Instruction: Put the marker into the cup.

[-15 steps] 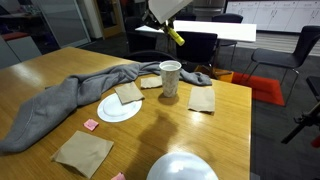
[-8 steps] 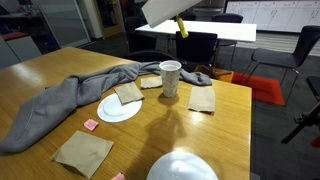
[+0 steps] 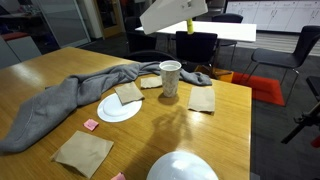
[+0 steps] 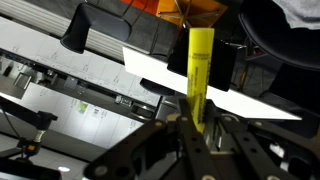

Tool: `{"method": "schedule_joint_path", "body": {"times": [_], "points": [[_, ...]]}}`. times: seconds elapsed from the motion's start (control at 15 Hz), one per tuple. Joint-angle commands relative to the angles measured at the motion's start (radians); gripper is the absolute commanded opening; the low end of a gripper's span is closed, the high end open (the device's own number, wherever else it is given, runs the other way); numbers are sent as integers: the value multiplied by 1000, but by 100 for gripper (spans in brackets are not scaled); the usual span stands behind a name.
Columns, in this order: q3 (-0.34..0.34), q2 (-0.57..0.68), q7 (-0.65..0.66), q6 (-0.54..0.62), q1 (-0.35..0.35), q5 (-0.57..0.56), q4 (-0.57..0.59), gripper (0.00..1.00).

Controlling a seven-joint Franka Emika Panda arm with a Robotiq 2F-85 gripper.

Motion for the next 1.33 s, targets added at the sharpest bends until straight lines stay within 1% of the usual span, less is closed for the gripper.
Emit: {"method": "schedule_joint_path", "body": {"times": [0.0,0.2,0.53,0.6,0.93,1.0,1.13,1.27], "points": [[22,72,120,-82,-14,-45,78,5],[22,123,193,-107,-15,-93,119,5],[37,167,268,-75,-24,-177,148,5],[49,148,246,-78,-36,-166,120,19],[54,163,249,-77,-36,-179,135,19],[54,163,249,-77,-36,-179,135,5],[54,171,284,-57,-34,-202,133,5],[54,185,327,-45,-30,-248,132,5]]}}
